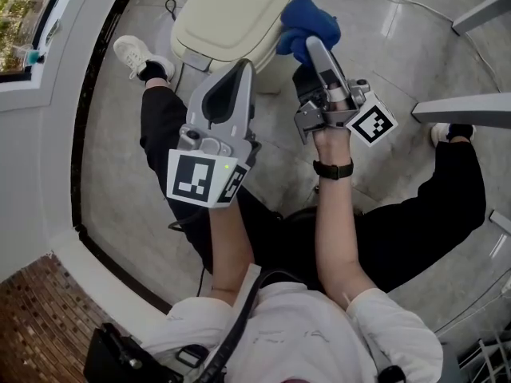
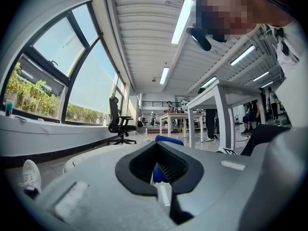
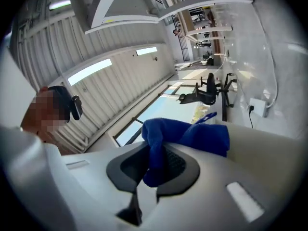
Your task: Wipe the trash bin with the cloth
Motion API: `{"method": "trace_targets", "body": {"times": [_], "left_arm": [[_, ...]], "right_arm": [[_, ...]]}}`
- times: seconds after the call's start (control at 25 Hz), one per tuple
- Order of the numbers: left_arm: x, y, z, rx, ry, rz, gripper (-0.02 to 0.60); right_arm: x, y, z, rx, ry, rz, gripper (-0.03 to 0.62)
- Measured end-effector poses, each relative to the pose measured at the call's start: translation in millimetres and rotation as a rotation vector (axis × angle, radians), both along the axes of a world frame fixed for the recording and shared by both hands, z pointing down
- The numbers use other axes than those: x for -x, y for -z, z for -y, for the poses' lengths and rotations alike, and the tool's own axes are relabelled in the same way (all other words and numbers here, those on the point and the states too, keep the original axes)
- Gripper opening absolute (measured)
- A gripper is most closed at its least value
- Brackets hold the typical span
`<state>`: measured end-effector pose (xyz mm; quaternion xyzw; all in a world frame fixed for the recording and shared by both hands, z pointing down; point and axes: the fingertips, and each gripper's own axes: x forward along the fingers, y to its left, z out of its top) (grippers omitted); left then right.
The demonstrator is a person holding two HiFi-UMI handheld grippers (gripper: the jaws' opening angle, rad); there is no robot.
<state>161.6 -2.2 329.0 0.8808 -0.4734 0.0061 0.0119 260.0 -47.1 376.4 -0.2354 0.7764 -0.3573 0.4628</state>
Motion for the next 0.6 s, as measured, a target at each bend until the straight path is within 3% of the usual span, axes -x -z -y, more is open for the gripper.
{"method": "trace_targets", "body": {"times": [0.12,0.2,0.36,0.52,0.6], "left_arm": [[1,1,1,0.003,0.002,-0.004,0.000],[0,1,2,0.003,-0.001,0.001,0.000],[-4,-6,3,0.019,-0.009,0.014,0.001],[-11,-23,3,0.059,-0.022,0.013,0.001],[-14,-30,2,0.074,-0.028,0.018,0.000]], "right_arm": [[19,-27,3,0.061,0.005,-0.045,0.037],[24,-77,8,0.195,-0.023,-0.066,0.037],[35,-211,13,0.556,-0.033,-0.122,0.037],[30,-325,25,0.812,-0.015,0.010,0.038],[28,-366,25,0.921,-0.005,-0.013,0.038]]}}
